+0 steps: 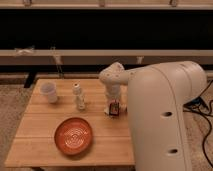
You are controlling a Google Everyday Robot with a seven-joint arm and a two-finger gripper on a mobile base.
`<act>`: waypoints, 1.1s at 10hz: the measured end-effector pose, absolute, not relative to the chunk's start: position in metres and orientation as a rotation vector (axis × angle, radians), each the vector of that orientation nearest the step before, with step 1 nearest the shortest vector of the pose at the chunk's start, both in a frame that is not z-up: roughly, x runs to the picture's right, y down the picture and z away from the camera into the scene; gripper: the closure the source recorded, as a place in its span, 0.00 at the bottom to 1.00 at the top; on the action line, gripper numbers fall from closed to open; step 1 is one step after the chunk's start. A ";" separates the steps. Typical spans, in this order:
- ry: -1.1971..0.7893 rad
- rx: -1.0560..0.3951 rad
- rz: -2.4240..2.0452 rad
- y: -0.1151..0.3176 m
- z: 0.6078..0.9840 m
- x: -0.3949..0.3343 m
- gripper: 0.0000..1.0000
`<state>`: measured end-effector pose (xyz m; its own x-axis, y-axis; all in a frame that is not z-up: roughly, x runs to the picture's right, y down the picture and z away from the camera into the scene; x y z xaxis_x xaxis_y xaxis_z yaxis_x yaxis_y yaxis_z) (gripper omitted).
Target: Place the eraser on the white sponge
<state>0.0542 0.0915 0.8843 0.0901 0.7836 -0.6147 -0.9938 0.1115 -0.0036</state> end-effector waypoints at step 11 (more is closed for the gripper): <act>0.421 -0.451 1.389 0.071 0.856 0.040 0.20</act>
<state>0.0400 0.0714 0.8560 0.1348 0.8348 -0.5339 -0.9907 0.1241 -0.0562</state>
